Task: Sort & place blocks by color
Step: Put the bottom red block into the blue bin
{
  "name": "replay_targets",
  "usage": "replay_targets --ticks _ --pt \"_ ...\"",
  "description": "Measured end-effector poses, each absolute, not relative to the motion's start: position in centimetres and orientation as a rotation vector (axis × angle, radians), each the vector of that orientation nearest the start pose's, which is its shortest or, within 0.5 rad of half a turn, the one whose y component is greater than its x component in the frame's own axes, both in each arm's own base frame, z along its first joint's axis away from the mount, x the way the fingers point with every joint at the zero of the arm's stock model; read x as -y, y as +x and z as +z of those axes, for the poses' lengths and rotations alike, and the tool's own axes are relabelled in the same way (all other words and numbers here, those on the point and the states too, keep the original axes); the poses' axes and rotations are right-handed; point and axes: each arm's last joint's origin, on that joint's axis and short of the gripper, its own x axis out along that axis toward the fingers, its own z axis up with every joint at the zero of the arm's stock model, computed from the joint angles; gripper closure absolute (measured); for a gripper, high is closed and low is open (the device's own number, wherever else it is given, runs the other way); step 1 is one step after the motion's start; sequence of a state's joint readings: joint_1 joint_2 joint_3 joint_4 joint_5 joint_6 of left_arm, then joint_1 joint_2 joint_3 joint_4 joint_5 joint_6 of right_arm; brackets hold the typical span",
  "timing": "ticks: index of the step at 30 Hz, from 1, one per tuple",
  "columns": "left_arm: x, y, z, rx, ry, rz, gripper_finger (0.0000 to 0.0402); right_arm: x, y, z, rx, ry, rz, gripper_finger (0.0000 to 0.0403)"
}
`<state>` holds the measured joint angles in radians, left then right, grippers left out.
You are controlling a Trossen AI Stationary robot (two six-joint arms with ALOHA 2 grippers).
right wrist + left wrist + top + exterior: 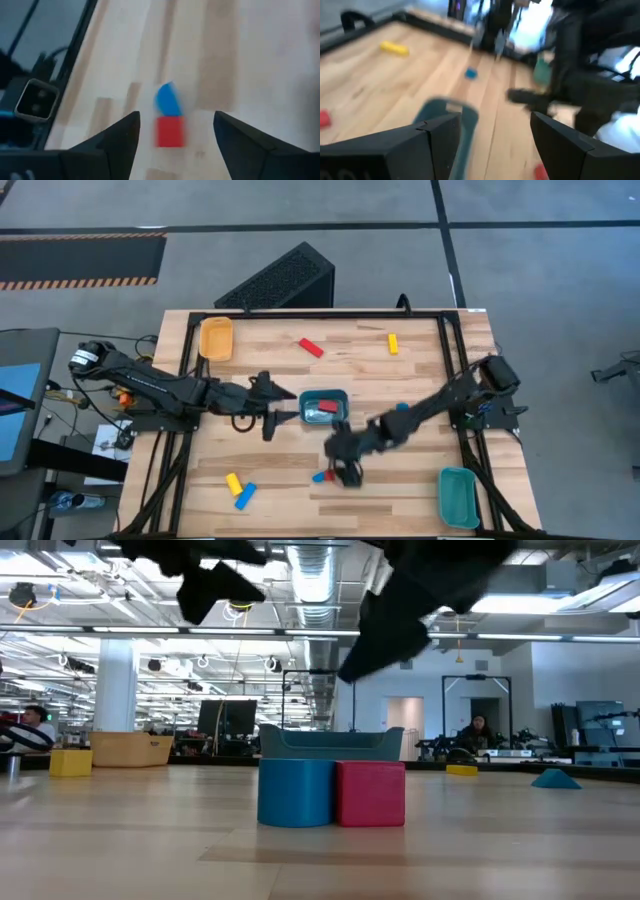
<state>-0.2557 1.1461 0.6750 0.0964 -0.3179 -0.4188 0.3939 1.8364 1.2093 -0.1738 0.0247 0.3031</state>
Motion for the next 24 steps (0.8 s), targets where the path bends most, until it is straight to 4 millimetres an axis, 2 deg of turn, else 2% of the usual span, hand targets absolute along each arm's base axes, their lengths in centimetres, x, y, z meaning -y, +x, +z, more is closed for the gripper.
replay_targets --ticks 4,9,15,20,24 --pt "5.7 23.4 24.2 -0.443 -0.27 0.136 0.0178 -17.6 36.2 18.1 -0.918 0.071 0.154 0.0122" --pt "6.1 23.2 23.9 -0.472 -0.256 0.126 0.0178 -19.1 36.6 16.0 -0.99 0.048 0.118 0.0116" --pt "5.9 23.1 23.7 -0.482 -0.237 0.186 0.0178 -18.8 36.8 13.9 -1.067 0.076 0.083 0.0116" --pt "5.4 23.0 23.5 -0.475 -0.201 0.256 0.0178 -18.8 36.8 14.1 -1.06 0.094 0.07 0.0124" --pt "5.2 23.1 23.5 -0.469 -0.234 0.279 0.0178 -18.3 37.1 14.4 -1.048 0.08 0.093 0.0147"
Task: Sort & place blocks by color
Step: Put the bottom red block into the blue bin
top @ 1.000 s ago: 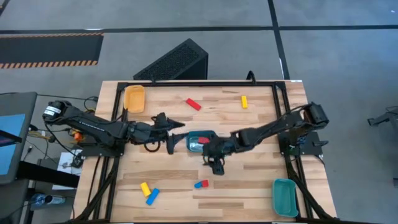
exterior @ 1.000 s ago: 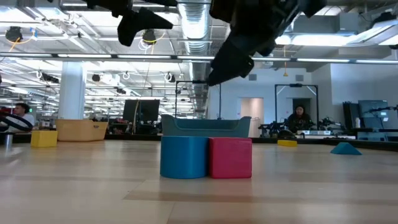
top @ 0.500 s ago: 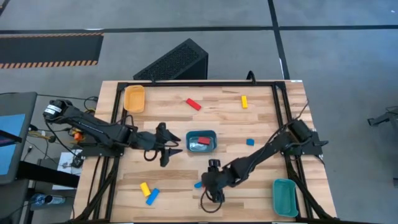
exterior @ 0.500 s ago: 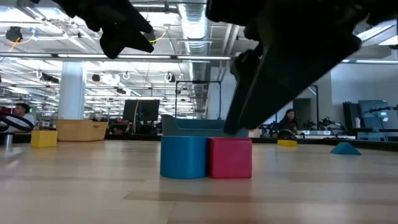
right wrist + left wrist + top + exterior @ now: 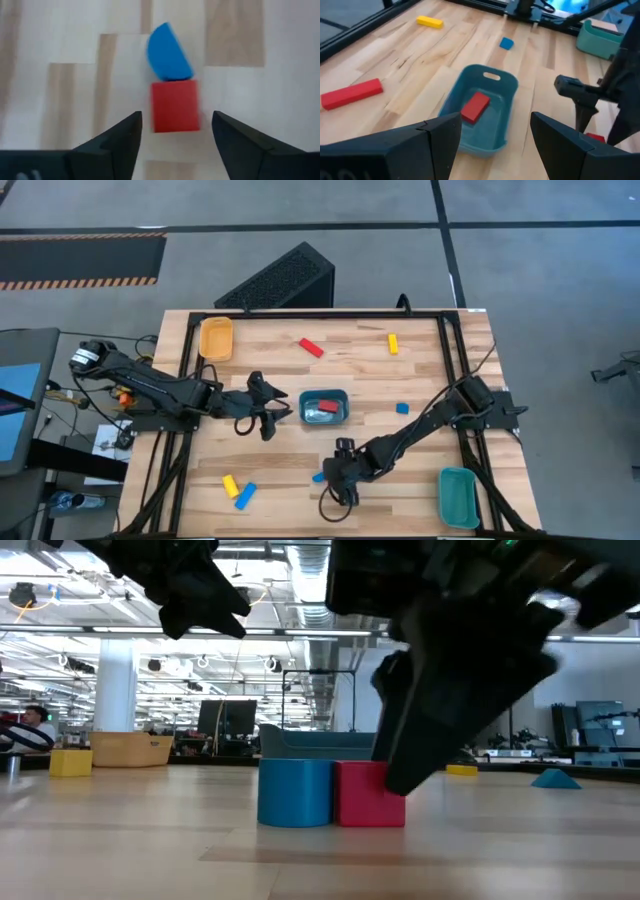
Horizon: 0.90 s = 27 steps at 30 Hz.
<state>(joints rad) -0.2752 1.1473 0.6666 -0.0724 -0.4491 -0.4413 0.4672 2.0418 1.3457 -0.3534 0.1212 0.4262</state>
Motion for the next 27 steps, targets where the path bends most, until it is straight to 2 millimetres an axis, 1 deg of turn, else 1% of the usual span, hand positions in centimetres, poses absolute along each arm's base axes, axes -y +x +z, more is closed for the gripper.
replay_targets --ticks 3,8,11,13,17,21,24,27 --pt "5.2 23.1 23.5 -0.46 -0.259 0.298 0.0178 -17.7 37.5 14.4 -1.057 0.056 0.143 0.0178" --pt "5.1 23.1 23.5 -0.449 -0.293 0.329 0.0178 -16.5 38.3 14.5 -1.055 0.104 0.204 0.0239" --pt "5.1 23.0 23.3 -0.461 -0.332 0.343 0.0178 -15.7 38.6 14.6 -1.061 0.128 0.211 0.0277" --pt "5.1 22.8 23.1 -0.477 -0.353 0.354 0.0178 -15.1 38.5 14.9 -1.086 0.146 0.216 0.0293" --pt "5.2 22.5 22.7 -0.514 -0.402 0.378 0.0178 -13.8 37.6 16.1 -1.169 0.158 0.197 0.0292" --pt "5.2 22.3 22.5 -0.526 -0.485 0.41 0.0178 -12.0 36.4 18.3 -1.214 0.116 0.132 0.0268" --pt "5.2 22.4 22.5 -0.51 -0.559 0.431 0.0178 -10.4 35.9 20.4 -1.175 0.057 0.092 0.0265" --pt "5.2 22.4 22.5 -0.492 -0.637 0.454 0.0178 -8.6 35.6 22.3 -1.113 0.016 0.028 0.0273"
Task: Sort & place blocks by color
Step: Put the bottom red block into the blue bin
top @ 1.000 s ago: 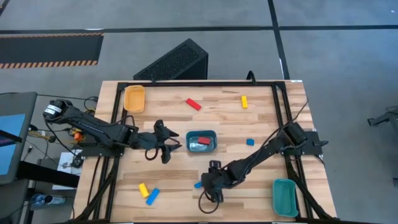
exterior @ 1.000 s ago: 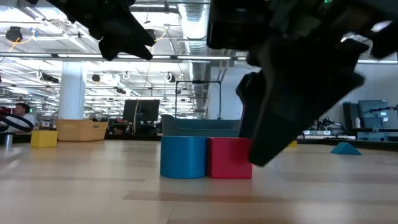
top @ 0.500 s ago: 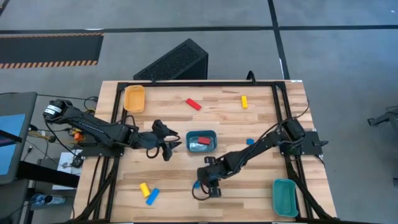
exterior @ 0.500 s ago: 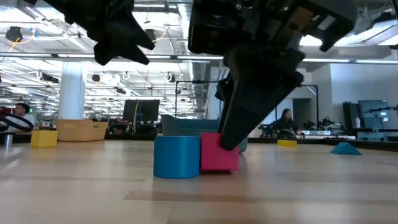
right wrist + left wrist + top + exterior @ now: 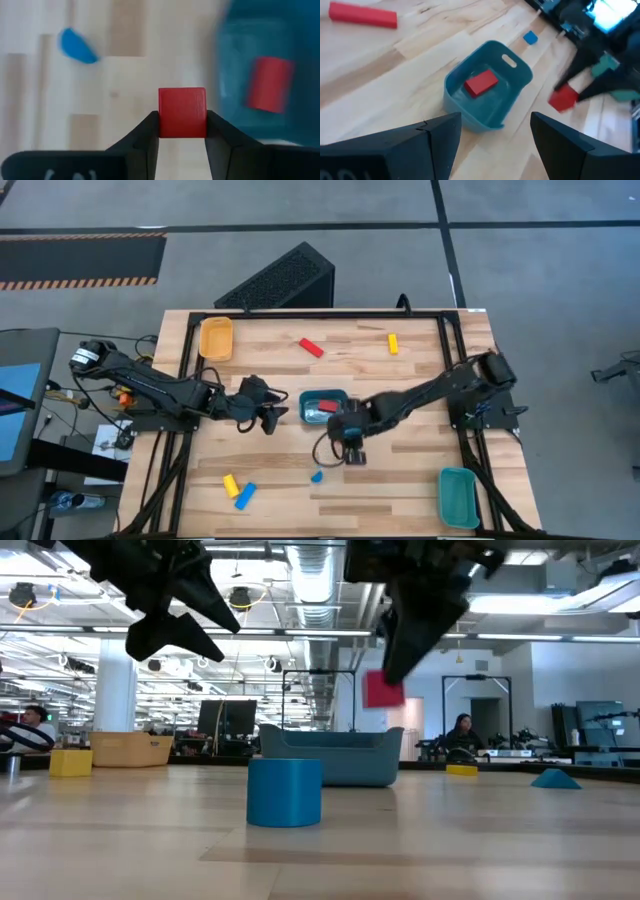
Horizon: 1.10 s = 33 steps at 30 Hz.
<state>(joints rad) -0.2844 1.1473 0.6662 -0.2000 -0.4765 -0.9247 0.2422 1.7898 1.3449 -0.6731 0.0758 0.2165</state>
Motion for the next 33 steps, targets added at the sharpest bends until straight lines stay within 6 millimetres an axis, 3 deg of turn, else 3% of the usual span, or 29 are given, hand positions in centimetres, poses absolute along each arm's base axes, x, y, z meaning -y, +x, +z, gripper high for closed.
replay_targets --ticks 6,12,25,33 --pt "5.1 22.3 22.4 -0.474 -0.737 0.497 0.0178 -4.0 36.2 23.8 -1.028 0.046 -0.128 0.0273" --pt "5.5 22.2 22.4 -0.476 -0.797 0.496 0.0178 -1.1 37.3 22.5 -1.03 0.138 -0.212 0.0273" --pt "7.6 21.7 22.9 -0.372 -0.696 0.486 0.0178 -2.1 38.8 20.1 -1.006 0.295 -0.284 0.0268" --pt "8.5 22.0 24.3 -0.231 -0.635 0.447 0.0178 -2.4 38.9 19.4 -1.008 0.399 -0.345 0.0215"
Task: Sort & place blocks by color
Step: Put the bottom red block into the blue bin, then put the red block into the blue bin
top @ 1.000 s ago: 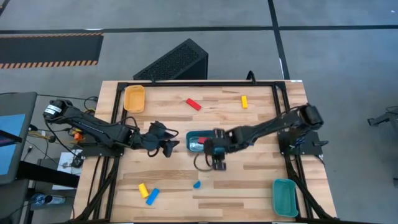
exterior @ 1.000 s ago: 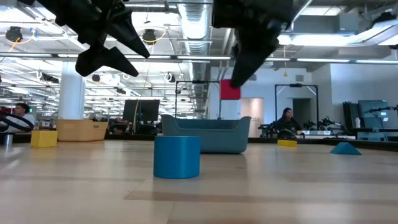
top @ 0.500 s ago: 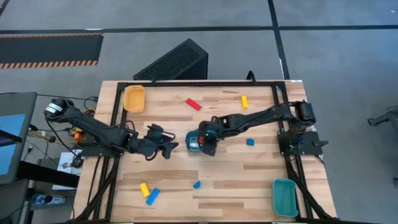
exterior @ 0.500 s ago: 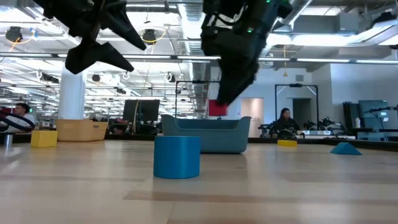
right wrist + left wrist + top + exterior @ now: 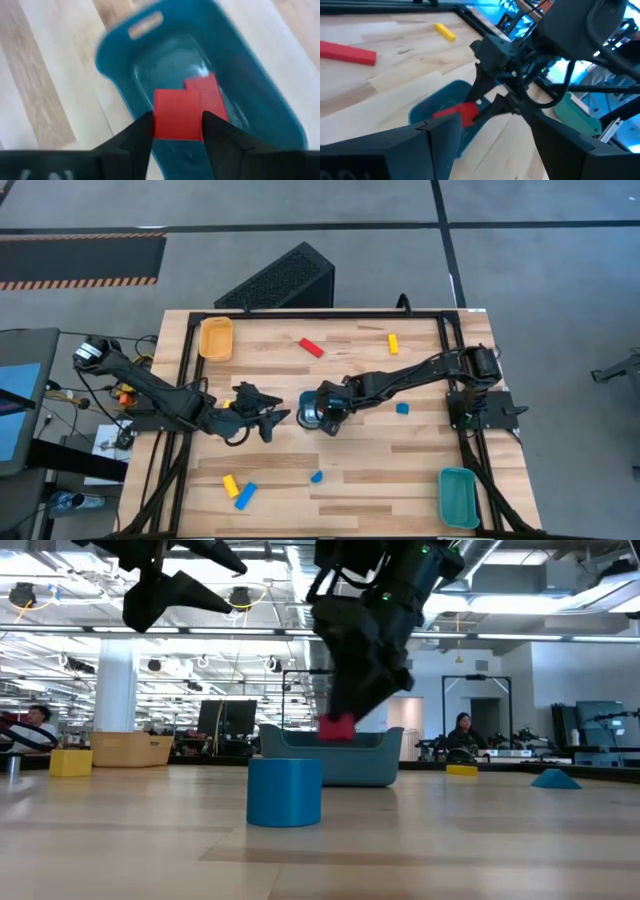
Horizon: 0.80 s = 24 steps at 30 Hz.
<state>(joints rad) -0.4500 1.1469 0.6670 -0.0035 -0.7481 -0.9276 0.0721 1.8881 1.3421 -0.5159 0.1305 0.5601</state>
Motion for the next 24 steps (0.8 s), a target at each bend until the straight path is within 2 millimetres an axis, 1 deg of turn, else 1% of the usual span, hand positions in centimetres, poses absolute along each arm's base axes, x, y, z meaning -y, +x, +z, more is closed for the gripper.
replay_targets --ticks 4,7,12,16,20,24 --pt "8.5 22.1 24.4 -0.216 -0.641 0.441 0.0178 -2.2 38.9 19.5 -1.004 0.394 -0.348 0.0178" --pt "8.5 22.1 24.4 -0.217 -0.641 0.441 0.0178 -2.0 39.0 19.5 -1.002 0.391 -0.347 0.016" --pt "8.5 22.1 24.5 -0.214 -0.644 0.44 0.0178 -2.0 39.1 19.7 -0.983 0.379 -0.333 0.0155" --pt "8.5 22.1 24.5 -0.215 -0.642 0.44 0.0178 -1.4 39.3 20.8 -0.922 0.355 -0.307 0.0158" --pt "8.4 22.1 24.4 -0.212 -0.632 0.454 0.0178 0.5 39.4 21.7 -0.864 0.348 -0.324 0.0158" --pt "8.3 22.1 24.5 -0.21 -0.606 0.465 0.0178 3.8 39.7 22.0 -0.795 0.388 -0.392 0.0158"
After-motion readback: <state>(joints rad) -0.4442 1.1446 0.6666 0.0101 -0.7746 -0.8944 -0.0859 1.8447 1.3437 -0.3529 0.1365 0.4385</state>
